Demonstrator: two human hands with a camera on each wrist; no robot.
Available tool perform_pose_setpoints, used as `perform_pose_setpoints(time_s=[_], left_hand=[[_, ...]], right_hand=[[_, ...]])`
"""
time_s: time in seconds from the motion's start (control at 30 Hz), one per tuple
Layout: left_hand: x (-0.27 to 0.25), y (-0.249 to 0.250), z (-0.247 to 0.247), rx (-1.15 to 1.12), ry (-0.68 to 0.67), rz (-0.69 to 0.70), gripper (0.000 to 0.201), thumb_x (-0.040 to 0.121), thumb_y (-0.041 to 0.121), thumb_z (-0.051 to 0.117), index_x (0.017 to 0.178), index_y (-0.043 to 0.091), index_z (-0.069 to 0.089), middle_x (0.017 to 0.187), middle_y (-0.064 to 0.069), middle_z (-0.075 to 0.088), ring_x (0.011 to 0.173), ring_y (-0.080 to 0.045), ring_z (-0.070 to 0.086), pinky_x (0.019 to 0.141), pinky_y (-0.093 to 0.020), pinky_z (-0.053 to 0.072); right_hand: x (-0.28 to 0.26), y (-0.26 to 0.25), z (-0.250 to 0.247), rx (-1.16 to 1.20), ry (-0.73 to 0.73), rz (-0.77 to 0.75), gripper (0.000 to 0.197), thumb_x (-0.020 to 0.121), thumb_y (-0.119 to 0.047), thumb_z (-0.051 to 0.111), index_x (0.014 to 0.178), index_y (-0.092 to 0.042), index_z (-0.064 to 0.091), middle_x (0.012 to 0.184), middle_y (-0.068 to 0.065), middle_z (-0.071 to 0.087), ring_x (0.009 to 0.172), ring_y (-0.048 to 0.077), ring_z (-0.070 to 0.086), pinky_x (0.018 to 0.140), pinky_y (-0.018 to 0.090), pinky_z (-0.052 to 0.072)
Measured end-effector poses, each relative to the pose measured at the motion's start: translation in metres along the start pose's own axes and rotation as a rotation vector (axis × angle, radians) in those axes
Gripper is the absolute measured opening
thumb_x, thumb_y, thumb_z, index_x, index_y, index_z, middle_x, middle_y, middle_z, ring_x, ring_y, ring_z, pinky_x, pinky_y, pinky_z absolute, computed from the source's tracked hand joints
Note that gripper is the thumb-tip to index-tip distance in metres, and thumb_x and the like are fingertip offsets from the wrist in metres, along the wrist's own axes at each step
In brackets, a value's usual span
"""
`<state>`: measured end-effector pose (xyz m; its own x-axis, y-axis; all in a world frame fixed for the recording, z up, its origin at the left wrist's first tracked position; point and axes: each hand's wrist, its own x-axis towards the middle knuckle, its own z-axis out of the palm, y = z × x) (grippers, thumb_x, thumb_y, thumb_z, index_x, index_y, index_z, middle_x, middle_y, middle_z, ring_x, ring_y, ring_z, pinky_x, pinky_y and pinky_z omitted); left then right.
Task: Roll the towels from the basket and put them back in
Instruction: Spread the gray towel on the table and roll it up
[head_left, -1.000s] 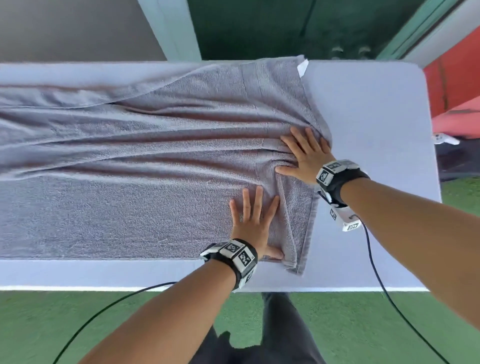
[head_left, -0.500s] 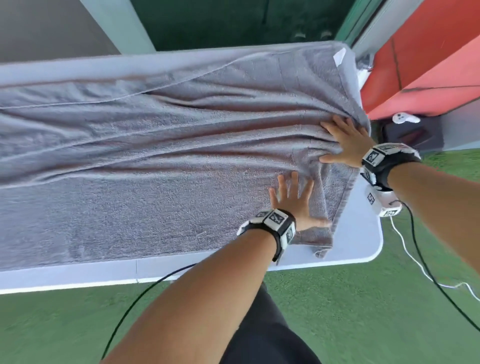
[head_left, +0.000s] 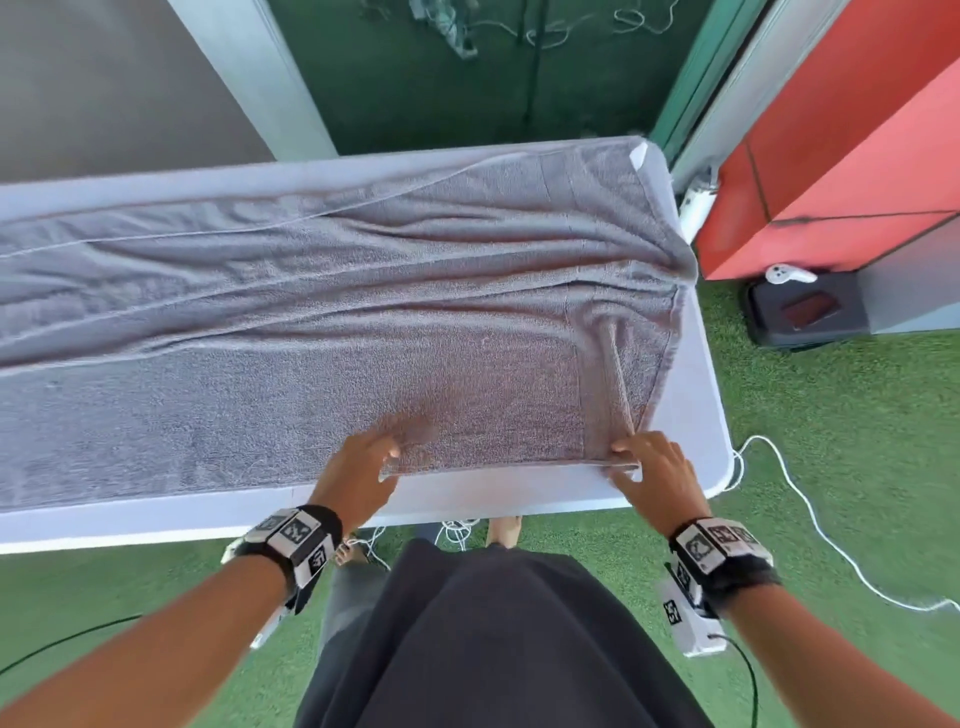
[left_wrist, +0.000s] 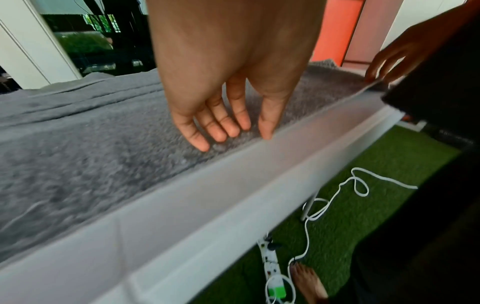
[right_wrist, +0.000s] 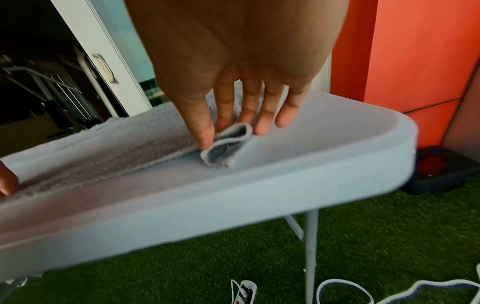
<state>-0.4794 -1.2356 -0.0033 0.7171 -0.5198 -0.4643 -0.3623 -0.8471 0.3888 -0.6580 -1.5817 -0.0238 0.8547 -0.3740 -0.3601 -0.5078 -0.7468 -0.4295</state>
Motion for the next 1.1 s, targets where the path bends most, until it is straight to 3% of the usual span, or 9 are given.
perform_pose_setpoints(time_s=[0.13,0.33,0.47,0.6,0.73,0.83,0.93,1.0,1.1], left_hand=[[-0.013,-0.011,0.007,0.03,0.074,0.059,0.035,0.083,0.008,0.068,0.116,0.009,0.06,0.121,-0.008,0.054,0.113,-0.025,0.049,0.099,-0.034,0.037],[-0.006,-0.008,0.011,0.065,0.103,0.009,0.027,0.081,-0.001,0.061,0.107,0.007,0.063,0.103,-0.009,0.061,0.097,-0.027,0.057,0.087,-0.039,0.049],[-0.003,-0.002,0.009,0.066,0.098,-0.033,0.012,0.082,0.001,0.055,0.092,0.005,0.061,0.09,-0.007,0.058,0.085,-0.025,0.056,0.075,-0.038,0.05],[-0.005,0.001,0.006,0.06,0.145,-0.01,0.004,0.082,0.01,0.058,0.086,0.01,0.058,0.087,0.001,0.054,0.081,-0.018,0.053,0.068,-0.03,0.042],[-0.009,0.0,0.001,0.032,0.191,0.018,0.008,0.086,0.011,0.057,0.095,0.013,0.058,0.091,0.005,0.055,0.082,-0.014,0.052,0.07,-0.024,0.039],[-0.012,0.002,0.0,0.021,0.179,0.012,0.012,0.088,0.005,0.054,0.097,0.013,0.056,0.088,0.005,0.054,0.075,-0.011,0.053,0.063,-0.019,0.038],[-0.013,0.004,0.002,0.009,0.159,-0.005,0.02,0.085,-0.004,0.052,0.097,0.012,0.058,0.085,0.001,0.058,0.07,-0.013,0.056,0.063,-0.026,0.049],[-0.014,0.005,0.002,0.001,0.159,-0.015,0.024,0.084,-0.007,0.051,0.097,0.012,0.059,0.084,0.001,0.058,0.07,-0.013,0.057,0.063,-0.026,0.049],[-0.014,0.007,0.001,-0.012,0.165,-0.027,0.025,0.085,-0.007,0.05,0.1,0.01,0.06,0.087,0.001,0.059,0.072,-0.013,0.057,0.066,-0.027,0.05]], right_hand=[[-0.006,-0.001,0.01,0.036,-0.016,0.037,0.049,0.08,-0.037,0.073,0.122,-0.018,0.057,0.127,0.005,0.047,0.113,0.025,0.047,0.095,0.043,0.048],[0.004,-0.005,0.012,0.098,0.026,0.069,0.023,0.082,-0.012,0.069,0.103,-0.017,0.063,0.116,0.007,0.048,0.096,0.03,0.059,0.088,0.047,0.053],[0.009,-0.009,0.004,0.126,0.021,0.133,0.019,0.08,0.001,0.064,0.096,-0.007,0.065,0.113,0.011,0.048,0.093,0.031,0.06,0.088,0.035,0.052],[0.006,-0.002,-0.007,0.177,0.106,0.131,0.033,0.077,0.014,0.058,0.101,-0.008,0.061,0.107,0.012,0.049,0.082,0.026,0.06,0.079,0.034,0.056],[0.004,0.026,-0.018,0.018,0.211,0.125,0.048,0.067,0.018,0.05,0.102,-0.013,0.053,0.088,0.012,0.058,0.08,0.03,0.054,0.072,0.045,0.052],[-0.005,0.029,-0.021,-0.234,0.245,0.132,0.057,0.065,0.008,0.062,0.116,-0.017,0.055,0.114,0.014,0.056,0.098,0.033,0.053,0.084,0.048,0.048],[-0.012,0.017,-0.007,-0.289,0.128,-0.036,0.063,0.071,-0.021,0.077,0.129,-0.025,0.051,0.134,0.003,0.044,0.117,0.025,0.049,0.099,0.047,0.043],[-0.011,0.012,0.007,-0.219,0.105,-0.082,0.049,0.077,-0.027,0.075,0.123,-0.025,0.057,0.131,0.001,0.048,0.116,0.023,0.051,0.1,0.046,0.044],[-0.006,0.012,0.013,-0.117,0.17,-0.037,0.023,0.082,-0.016,0.07,0.104,-0.019,0.065,0.116,0.004,0.059,0.104,0.028,0.058,0.096,0.048,0.048]])
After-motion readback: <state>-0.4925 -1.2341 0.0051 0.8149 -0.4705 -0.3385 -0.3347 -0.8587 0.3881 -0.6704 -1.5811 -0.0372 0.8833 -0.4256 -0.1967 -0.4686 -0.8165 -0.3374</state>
